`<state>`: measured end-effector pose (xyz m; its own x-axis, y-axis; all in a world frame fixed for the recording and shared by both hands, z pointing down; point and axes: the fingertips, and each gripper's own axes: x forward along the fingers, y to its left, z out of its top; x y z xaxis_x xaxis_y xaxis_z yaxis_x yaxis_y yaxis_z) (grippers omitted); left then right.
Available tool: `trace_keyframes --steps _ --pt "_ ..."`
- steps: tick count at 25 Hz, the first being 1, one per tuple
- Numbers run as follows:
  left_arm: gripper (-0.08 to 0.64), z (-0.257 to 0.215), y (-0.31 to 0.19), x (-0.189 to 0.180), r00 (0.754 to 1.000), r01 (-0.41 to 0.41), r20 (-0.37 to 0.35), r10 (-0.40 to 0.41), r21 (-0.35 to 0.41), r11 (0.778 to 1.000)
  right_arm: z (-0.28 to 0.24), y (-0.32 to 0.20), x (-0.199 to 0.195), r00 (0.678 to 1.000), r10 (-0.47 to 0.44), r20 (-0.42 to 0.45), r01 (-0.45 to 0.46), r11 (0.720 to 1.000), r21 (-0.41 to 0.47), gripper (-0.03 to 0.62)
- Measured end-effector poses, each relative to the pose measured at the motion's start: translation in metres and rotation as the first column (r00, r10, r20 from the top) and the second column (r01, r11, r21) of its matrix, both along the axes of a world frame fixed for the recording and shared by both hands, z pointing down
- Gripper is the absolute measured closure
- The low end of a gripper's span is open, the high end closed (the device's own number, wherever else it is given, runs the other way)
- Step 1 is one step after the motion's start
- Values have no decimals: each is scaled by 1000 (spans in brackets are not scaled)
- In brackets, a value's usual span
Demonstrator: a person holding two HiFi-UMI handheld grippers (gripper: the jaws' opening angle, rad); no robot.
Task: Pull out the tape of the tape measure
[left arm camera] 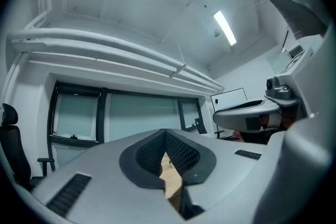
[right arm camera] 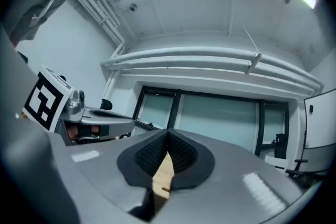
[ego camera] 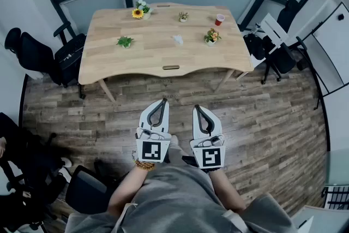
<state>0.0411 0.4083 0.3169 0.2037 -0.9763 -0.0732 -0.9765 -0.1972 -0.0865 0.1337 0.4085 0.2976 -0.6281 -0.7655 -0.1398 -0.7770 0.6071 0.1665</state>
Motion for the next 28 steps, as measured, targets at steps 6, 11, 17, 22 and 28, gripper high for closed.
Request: trace_keyframes --steps 6,11,17,22,28 --pt "552 6 -33 7 1000 -1 18 1 -9 1000 5 -37 9 1000 -15 0 15 1000 -2 581" --pt "552 11 -69 15 999 2 34 -1 -26 1000 11 -79 21 1000 -10 12 10 1000 -18 581" --pt "552 17 -110 18 997 36 65 -32 -63 997 20 -124 29 1000 -21 16 21 999 -32 581" --pt "552 20 -132 10 995 76 67 -71 -76 994 31 -155 27 998 -57 1 56 996 -64 581" --pt "551 33 -155 -11 995 97 35 -94 -93 991 41 -188 14 998 -62 -16 60 995 -84 581"
